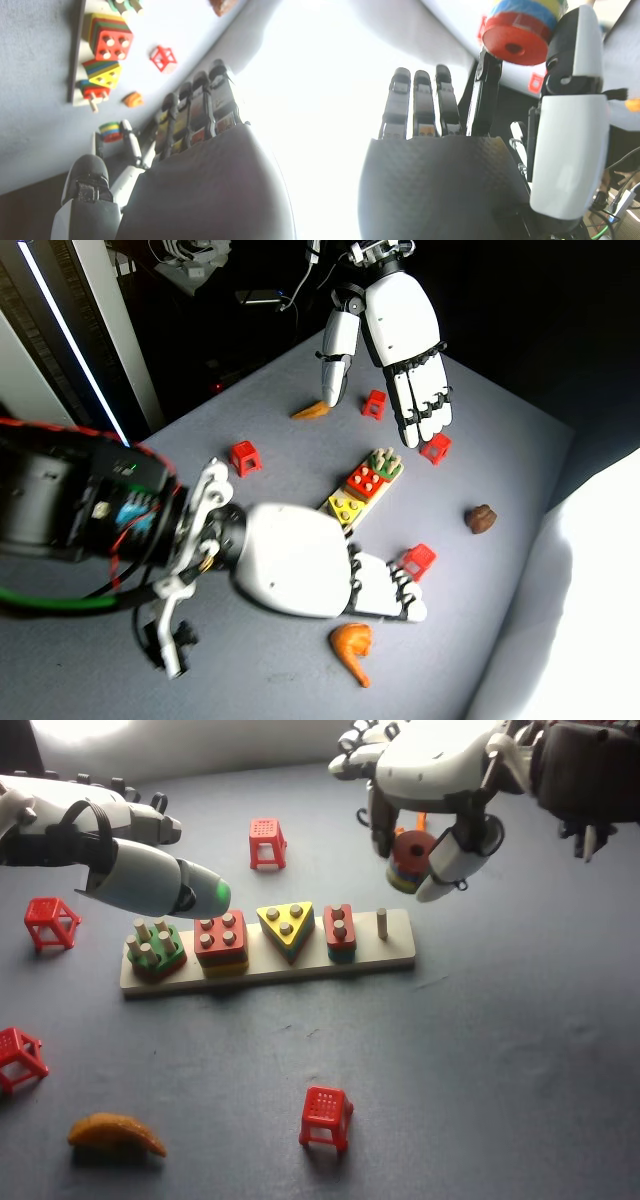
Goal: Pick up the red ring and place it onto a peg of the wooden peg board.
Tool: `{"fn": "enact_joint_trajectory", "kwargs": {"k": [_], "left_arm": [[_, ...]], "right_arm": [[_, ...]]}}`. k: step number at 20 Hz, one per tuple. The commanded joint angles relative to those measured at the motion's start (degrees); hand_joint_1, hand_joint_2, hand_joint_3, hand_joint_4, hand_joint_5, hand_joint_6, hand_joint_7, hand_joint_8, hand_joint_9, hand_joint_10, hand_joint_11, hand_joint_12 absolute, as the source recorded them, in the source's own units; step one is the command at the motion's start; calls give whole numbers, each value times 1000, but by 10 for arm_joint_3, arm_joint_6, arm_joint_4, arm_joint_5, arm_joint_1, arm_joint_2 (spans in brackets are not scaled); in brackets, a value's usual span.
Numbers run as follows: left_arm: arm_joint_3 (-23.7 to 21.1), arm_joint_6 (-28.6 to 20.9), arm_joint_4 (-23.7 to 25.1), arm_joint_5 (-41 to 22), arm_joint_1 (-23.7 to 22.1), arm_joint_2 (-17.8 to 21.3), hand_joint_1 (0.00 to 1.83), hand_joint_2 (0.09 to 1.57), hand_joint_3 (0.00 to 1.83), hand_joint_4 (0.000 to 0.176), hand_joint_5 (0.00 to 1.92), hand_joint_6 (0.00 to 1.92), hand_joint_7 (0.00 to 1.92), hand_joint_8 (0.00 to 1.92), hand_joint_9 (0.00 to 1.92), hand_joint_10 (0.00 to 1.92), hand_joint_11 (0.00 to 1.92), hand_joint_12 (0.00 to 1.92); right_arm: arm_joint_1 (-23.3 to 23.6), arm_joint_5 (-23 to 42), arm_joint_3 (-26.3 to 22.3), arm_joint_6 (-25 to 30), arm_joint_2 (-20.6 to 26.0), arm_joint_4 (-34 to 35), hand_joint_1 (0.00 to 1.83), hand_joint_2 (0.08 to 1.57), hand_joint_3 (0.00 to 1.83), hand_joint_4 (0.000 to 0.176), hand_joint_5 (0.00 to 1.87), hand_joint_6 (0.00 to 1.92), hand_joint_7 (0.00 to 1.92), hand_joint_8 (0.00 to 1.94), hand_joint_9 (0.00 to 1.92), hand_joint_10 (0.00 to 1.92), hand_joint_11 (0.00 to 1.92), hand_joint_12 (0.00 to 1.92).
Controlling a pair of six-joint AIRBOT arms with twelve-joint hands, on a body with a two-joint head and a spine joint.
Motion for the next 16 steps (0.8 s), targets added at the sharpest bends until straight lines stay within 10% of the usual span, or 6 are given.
{"fn": "enact_joint_trajectory", "kwargs": {"k": [1, 11, 14, 16], "left_arm": [[1, 2, 28, -21, -7, 0, 0, 1167, 1, 0, 61, 4, 30, 3, 17, 2, 9, 31], [1, 2, 28, -21, -7, -1, 0, 1162, 4, 0, 28, 0, 4, 0, 0, 0, 0, 0], [1, 2, 28, -21, -7, -3, 0, 1162, 3, 0, 28, 1, 2, 0, 0, 0, 0, 0], [1, 2, 28, -21, -7, -4, 0, 1148, 0, 0, 44, 6, 15, 5, 7, 3, 7, 3]], "right_arm": [[12, 51, -2, -1, 3, -3, 1112, 994, 0, 154, 1270, 490, 116, 3, 0, 0, 0, 0], [7, 48, -31, -9, -6, -3, 1105, 997, 1, 172, 1259, 506, 130, 3, 0, 0, 0, 0], [0, 48, -31, -14, -9, -3, 1119, 989, 0, 145, 1288, 456, 146, 2, 0, 0, 0, 0], [-6, 48, -31, -14, -9, -3, 1108, 990, 0, 175, 1282, 463, 157, 2, 0, 0, 0, 0]]}}
